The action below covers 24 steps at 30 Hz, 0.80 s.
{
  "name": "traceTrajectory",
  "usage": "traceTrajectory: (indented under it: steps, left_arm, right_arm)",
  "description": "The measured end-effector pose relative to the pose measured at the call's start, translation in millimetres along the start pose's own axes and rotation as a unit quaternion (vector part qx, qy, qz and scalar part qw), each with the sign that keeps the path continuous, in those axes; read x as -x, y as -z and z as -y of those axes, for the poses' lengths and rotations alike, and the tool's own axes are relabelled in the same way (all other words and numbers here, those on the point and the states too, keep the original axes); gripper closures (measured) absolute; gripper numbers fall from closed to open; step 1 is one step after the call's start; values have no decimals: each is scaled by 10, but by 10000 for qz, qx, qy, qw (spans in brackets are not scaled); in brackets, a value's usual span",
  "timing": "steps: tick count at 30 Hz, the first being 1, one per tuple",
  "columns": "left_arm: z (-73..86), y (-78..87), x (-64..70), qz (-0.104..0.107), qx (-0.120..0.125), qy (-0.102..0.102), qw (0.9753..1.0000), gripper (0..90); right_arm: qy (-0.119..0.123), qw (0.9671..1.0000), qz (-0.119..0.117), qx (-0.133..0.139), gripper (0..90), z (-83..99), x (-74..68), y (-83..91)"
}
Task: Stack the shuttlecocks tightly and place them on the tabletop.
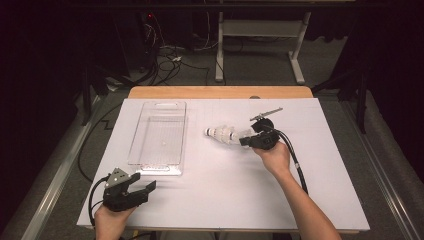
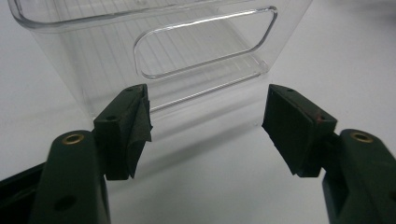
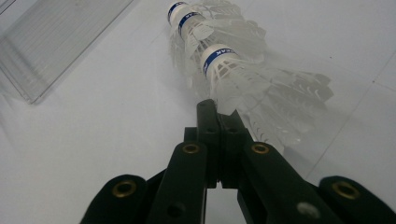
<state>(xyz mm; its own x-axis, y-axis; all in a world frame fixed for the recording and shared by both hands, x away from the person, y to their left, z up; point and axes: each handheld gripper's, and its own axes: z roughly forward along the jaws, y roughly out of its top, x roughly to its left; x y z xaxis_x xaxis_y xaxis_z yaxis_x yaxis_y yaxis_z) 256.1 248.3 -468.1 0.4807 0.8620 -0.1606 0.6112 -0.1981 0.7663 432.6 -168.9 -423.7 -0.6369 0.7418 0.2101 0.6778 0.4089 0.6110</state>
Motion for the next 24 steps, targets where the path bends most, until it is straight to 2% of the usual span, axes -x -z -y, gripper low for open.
traceTrajectory:
  steps: [24]
  left_arm:
    - [0, 0, -1, 1, 0, 0, 10000, 331]
  right_arm:
    - [25, 10000, -27, -34, 900, -65, -27, -96]
